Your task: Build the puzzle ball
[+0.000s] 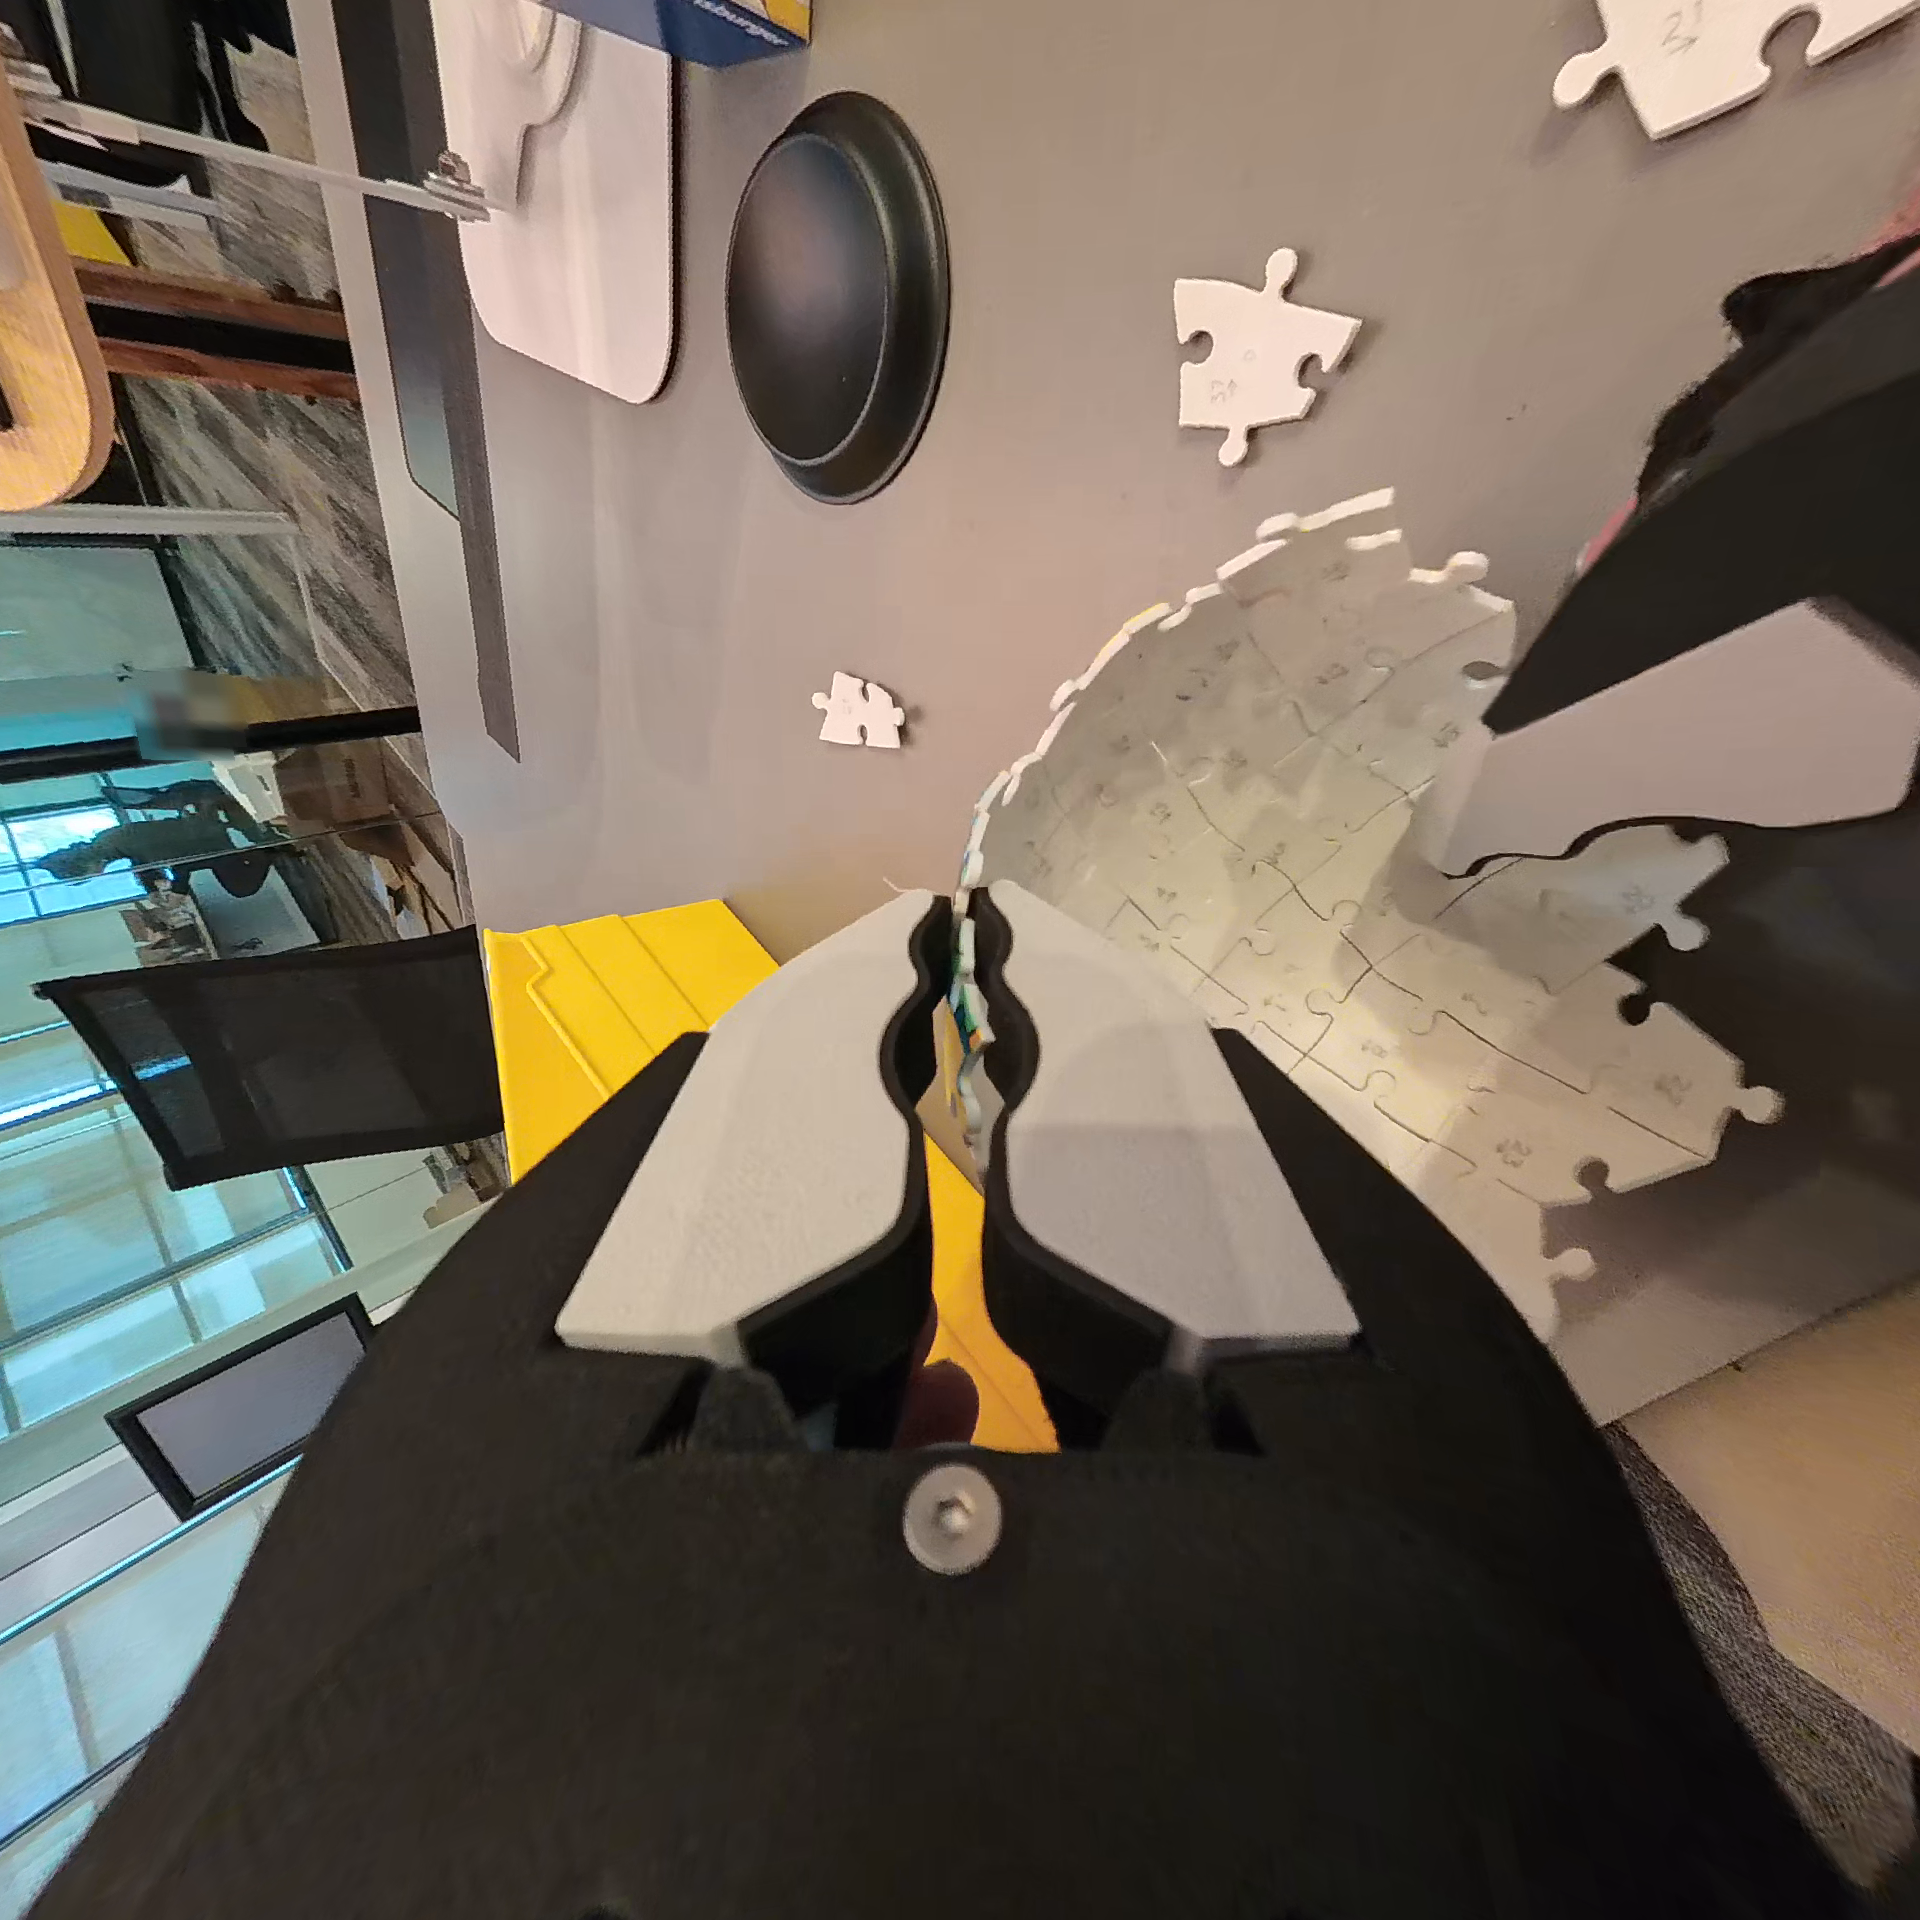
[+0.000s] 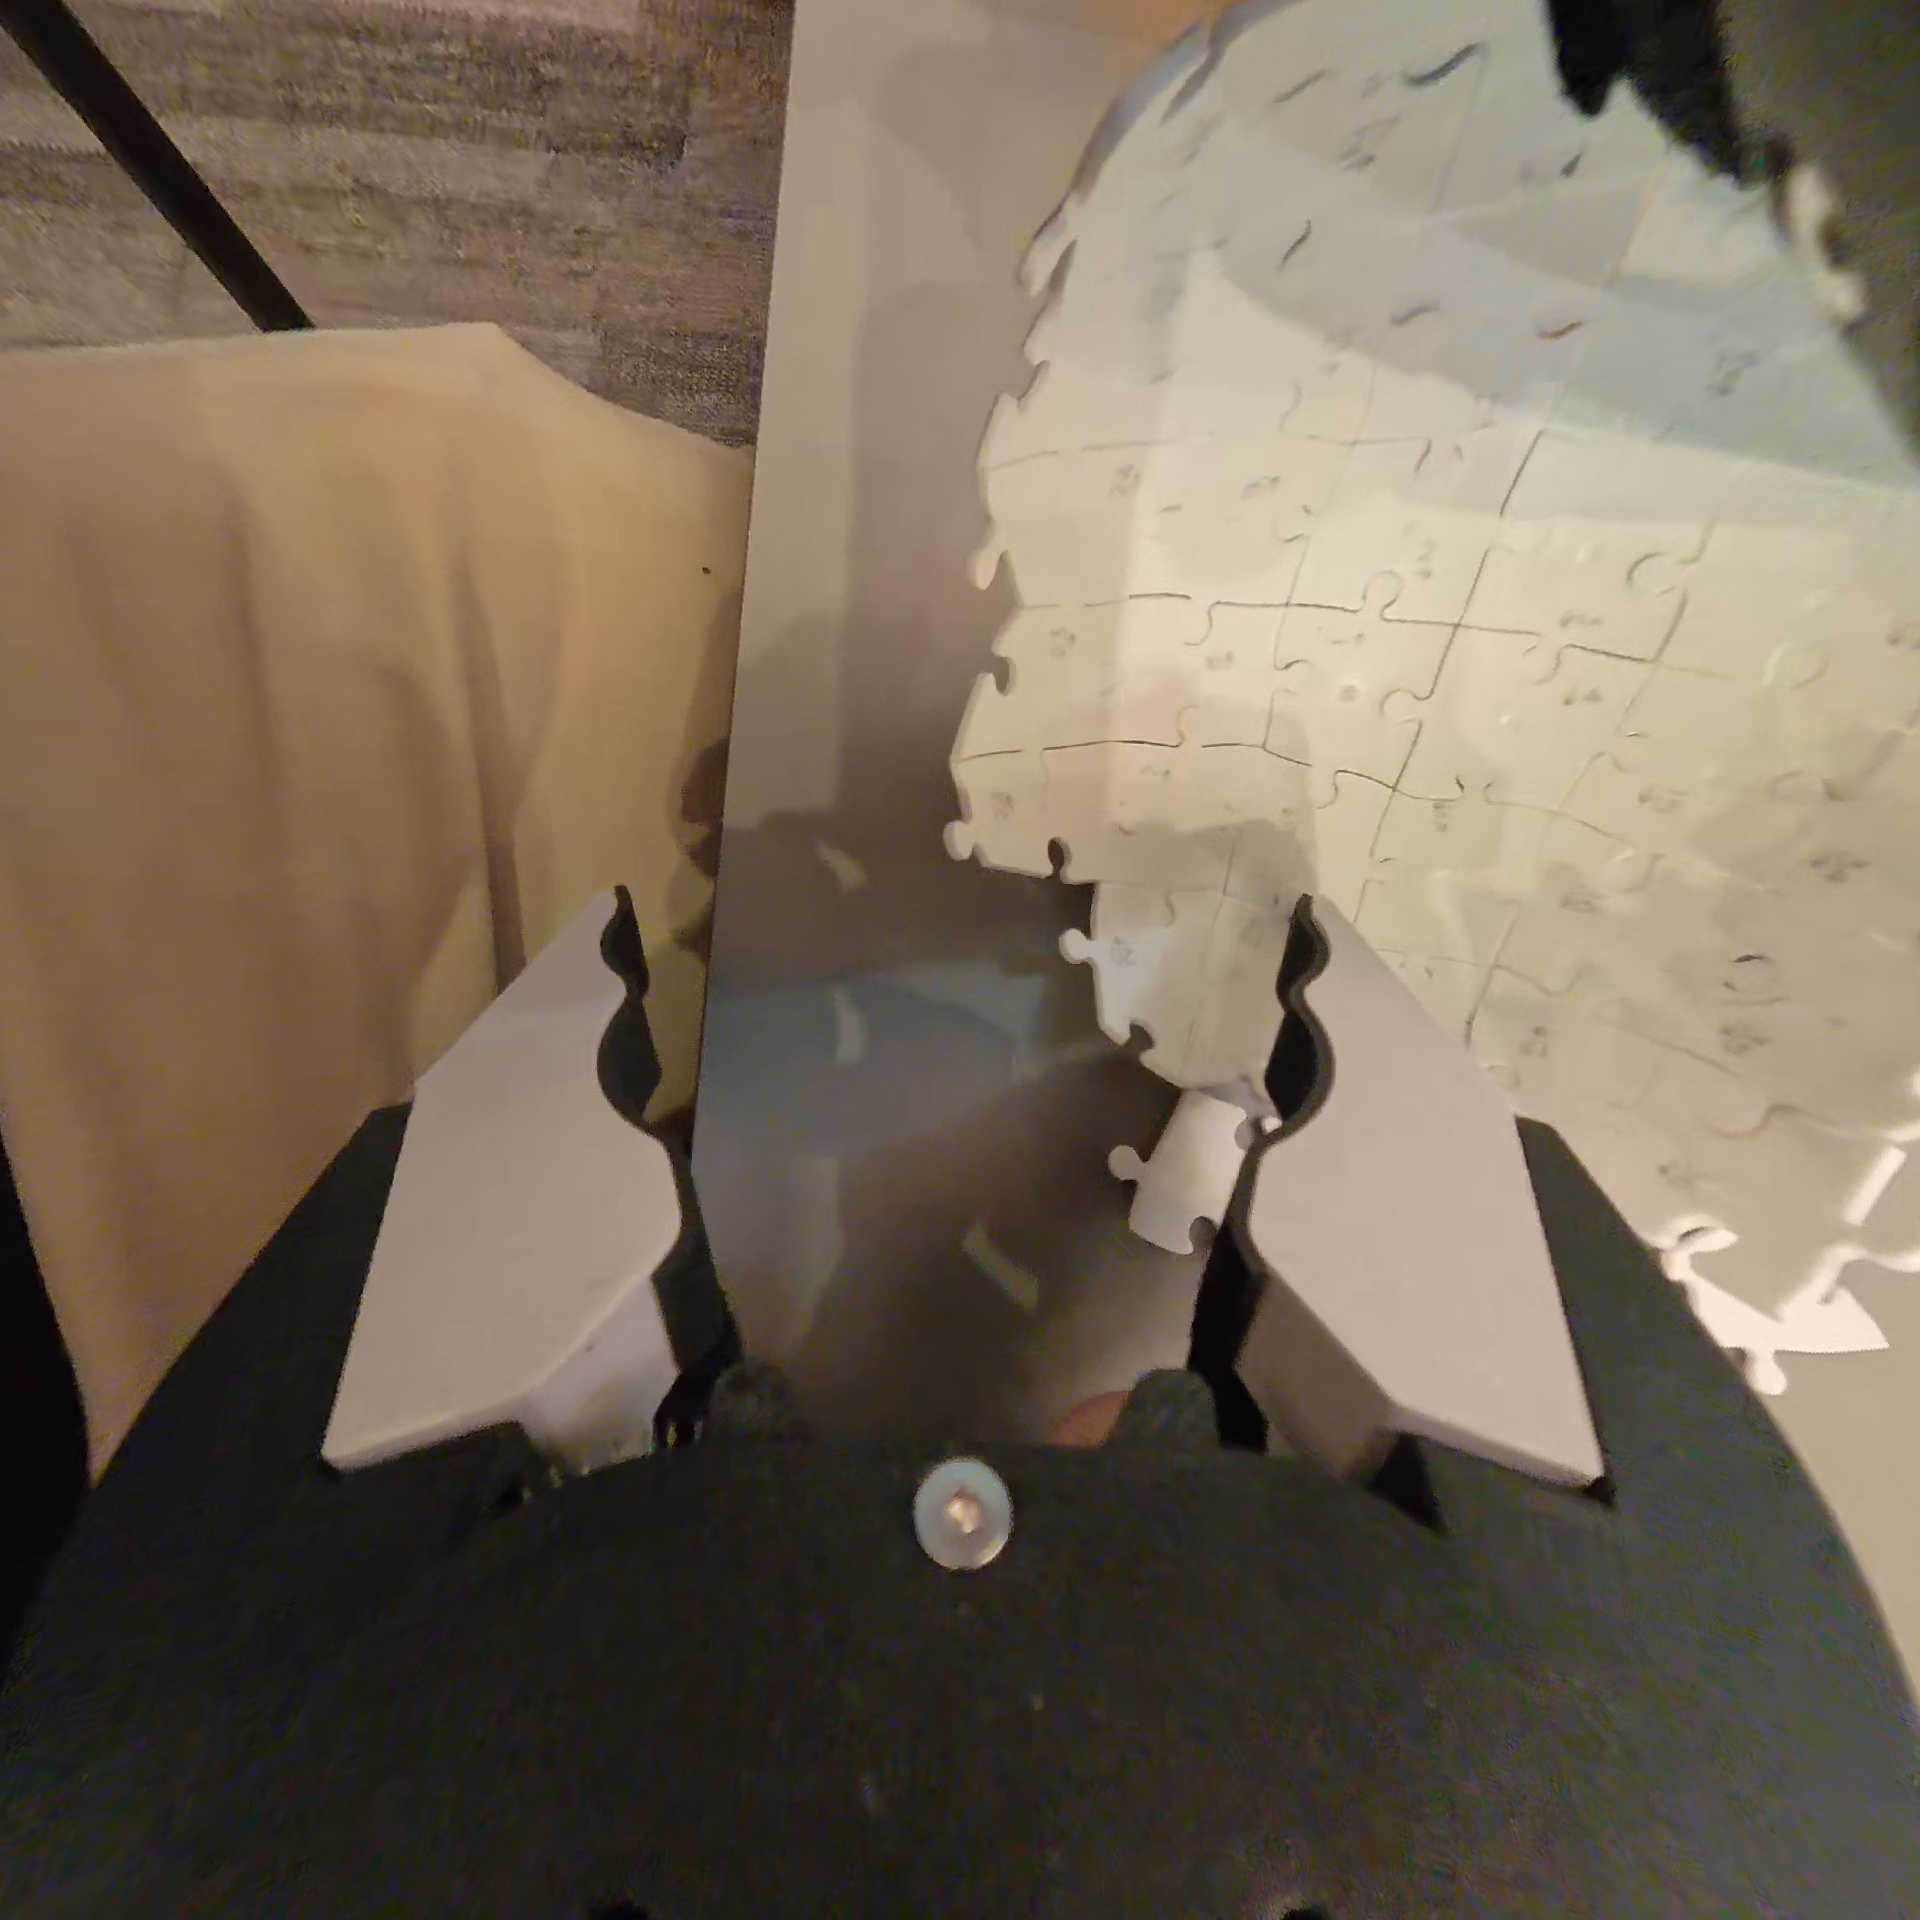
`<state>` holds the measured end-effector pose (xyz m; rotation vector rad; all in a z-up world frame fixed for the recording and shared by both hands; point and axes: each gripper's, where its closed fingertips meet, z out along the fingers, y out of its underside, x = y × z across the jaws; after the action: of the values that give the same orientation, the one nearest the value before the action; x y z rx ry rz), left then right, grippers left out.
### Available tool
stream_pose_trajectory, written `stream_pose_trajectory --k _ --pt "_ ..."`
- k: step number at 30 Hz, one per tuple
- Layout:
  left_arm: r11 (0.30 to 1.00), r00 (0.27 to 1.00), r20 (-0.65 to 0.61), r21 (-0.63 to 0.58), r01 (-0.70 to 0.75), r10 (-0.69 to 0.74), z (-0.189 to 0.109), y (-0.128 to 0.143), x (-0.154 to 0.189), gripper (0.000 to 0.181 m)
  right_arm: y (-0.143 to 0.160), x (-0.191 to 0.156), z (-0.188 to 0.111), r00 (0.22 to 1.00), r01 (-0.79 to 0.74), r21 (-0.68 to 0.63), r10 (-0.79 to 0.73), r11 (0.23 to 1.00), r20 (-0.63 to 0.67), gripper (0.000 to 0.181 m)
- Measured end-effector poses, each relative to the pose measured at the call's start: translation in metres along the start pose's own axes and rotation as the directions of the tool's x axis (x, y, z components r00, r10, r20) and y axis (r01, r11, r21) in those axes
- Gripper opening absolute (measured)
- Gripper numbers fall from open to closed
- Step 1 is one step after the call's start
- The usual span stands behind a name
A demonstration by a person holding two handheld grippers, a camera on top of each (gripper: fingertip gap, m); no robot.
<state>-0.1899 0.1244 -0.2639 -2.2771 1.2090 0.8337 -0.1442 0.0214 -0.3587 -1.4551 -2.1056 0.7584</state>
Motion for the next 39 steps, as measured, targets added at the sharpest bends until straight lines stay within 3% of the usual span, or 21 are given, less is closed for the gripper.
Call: stream_pose_trajectory --k 24,39 --pt "1.000 1.000 -0.018 0.012 0.016 -0.016 0.0008 0.0002 0.0004 0.004 0.0036 -0.0048 0.0045 0.993 0.115 -0.035 -0.115 0.993 -0.011 0.119" --pt "1.000 1.000 -0.018 0.010 0.025 -0.025 0.0010 0.0003 0.0003 0.004 -0.0004 -0.0001 0.0033 1.000 0.011 -0.013 -0.011 1.000 -0.023 0.111"
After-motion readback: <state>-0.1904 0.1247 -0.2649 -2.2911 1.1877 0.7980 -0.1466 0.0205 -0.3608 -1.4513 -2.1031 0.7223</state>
